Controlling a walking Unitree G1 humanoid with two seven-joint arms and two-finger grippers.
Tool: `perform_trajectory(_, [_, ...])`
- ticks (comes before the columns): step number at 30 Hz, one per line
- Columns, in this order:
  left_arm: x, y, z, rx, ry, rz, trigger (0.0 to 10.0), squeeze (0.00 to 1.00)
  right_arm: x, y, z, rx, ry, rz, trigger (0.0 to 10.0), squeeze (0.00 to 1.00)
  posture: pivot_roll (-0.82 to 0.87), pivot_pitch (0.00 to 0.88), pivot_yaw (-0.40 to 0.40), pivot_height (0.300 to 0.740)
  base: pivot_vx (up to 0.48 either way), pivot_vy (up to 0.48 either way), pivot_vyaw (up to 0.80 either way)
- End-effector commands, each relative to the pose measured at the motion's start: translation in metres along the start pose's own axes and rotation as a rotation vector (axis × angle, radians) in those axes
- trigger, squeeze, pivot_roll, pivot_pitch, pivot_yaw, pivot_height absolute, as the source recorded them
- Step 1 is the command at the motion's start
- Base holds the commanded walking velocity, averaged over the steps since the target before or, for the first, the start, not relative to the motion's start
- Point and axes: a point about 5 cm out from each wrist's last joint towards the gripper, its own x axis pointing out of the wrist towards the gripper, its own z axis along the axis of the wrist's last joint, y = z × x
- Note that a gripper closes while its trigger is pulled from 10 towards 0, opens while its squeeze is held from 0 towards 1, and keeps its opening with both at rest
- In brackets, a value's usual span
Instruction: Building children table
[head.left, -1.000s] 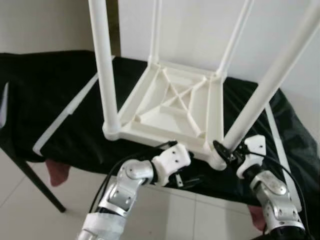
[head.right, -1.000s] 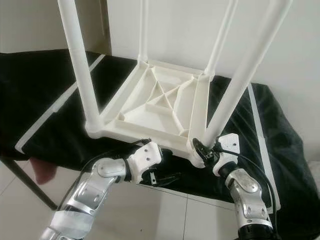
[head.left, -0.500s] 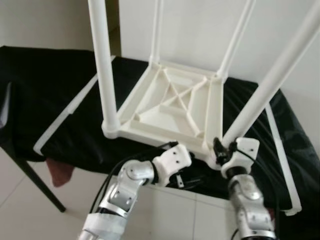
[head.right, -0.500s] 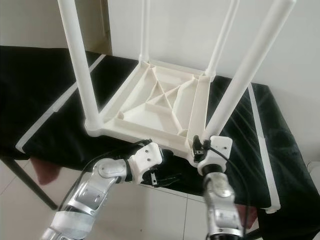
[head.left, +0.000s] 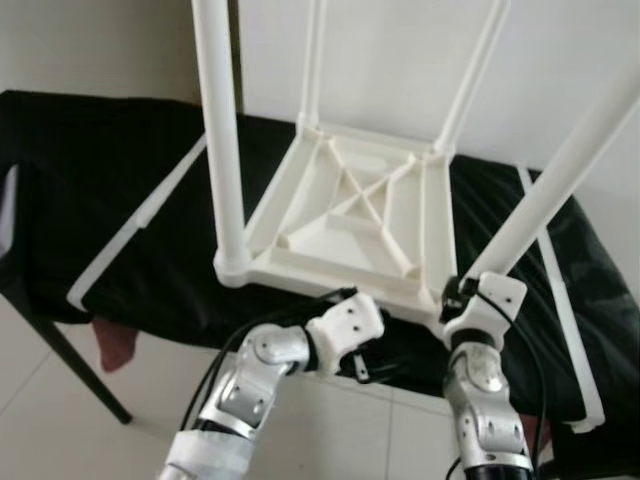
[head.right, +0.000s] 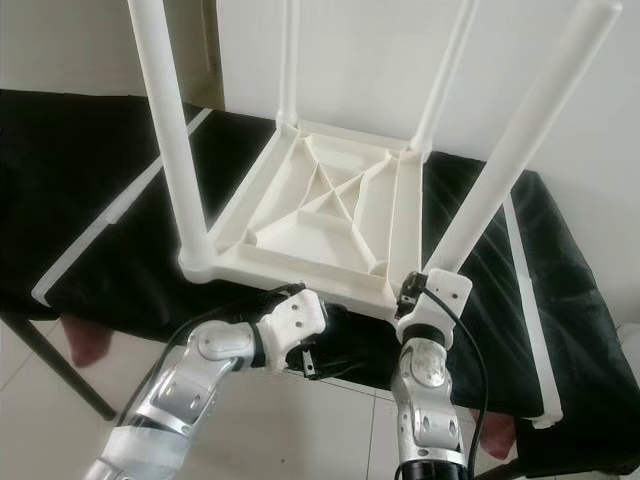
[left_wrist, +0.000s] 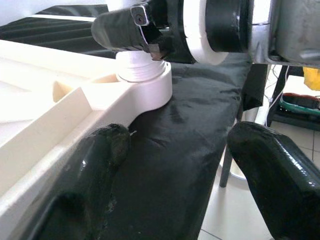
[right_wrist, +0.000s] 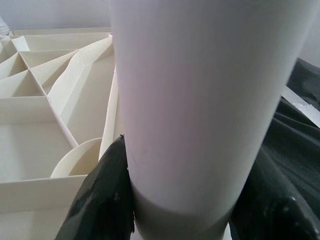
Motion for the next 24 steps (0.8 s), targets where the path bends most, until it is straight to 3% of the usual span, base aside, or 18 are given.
perform_trajectory(1, [0.001,0.004,0.001,0.001,-0.004,0.109,10.0,0.0,-0.002,-0.004,-0.01,0.011,0.054,0.0,10.0,1.0,0.04,0.0,-0.082,0.74,0.0,0.0,0.0])
perform_trajectory(15, [0.0,0.002,-0.001,-0.004,0.0,0.117,10.0,0.0,0.0,-0.003,-0.005,-0.017,0.025,0.124,10.0,1.0,0.05,0.0,-0.089,0.74,0.0,0.0,0.0])
perform_trajectory(16, [0.0,0.002,-0.001,-0.001,-0.001,0.116,10.0,0.0,-0.001,-0.005,-0.005,-0.008,0.022,0.178,10.0,0.77,0.04,0.0,-0.085,0.74,0.0,0.0,0.0])
perform_trajectory(17, [0.0,0.002,-0.001,-0.001,-0.001,0.116,10.0,0.0,-0.001,-0.005,-0.005,-0.008,0.022,0.178,10.0,0.77,0.04,0.0,-0.085,0.74,0.0,0.0,0.0])
perform_trajectory(18, [0.0,0.002,-0.001,-0.001,-0.001,0.116,10.0,0.0,-0.001,-0.006,-0.005,-0.009,0.022,0.2,10.0,0.12,0.04,0.0,-0.085,0.74,0.0,0.0,0.0])
perform_trajectory(20, [0.0,0.003,-0.001,0.0,-0.001,0.116,10.0,0.0,-0.001,-0.006,-0.005,-0.009,0.022,0.215,10.0,0.12,0.04,0.0,-0.085,0.74,0.0,0.0,0.0])
perform_trajectory(21, [0.001,0.003,-0.001,0.0,-0.002,0.114,10.0,0.0,-0.002,-0.009,-0.004,-0.017,0.015,0.25,10.0,0.0,0.03,0.0,-0.08,0.74,0.0,0.0,0.0])
perform_trajectory(24, [0.0,0.004,-0.001,0.0,-0.003,0.109,10.0,0.0,-0.002,-0.02,0.003,-0.05,-0.031,0.37,10.0,0.0,0.03,0.0,-0.076,0.74,0.0,0.0,0.0])
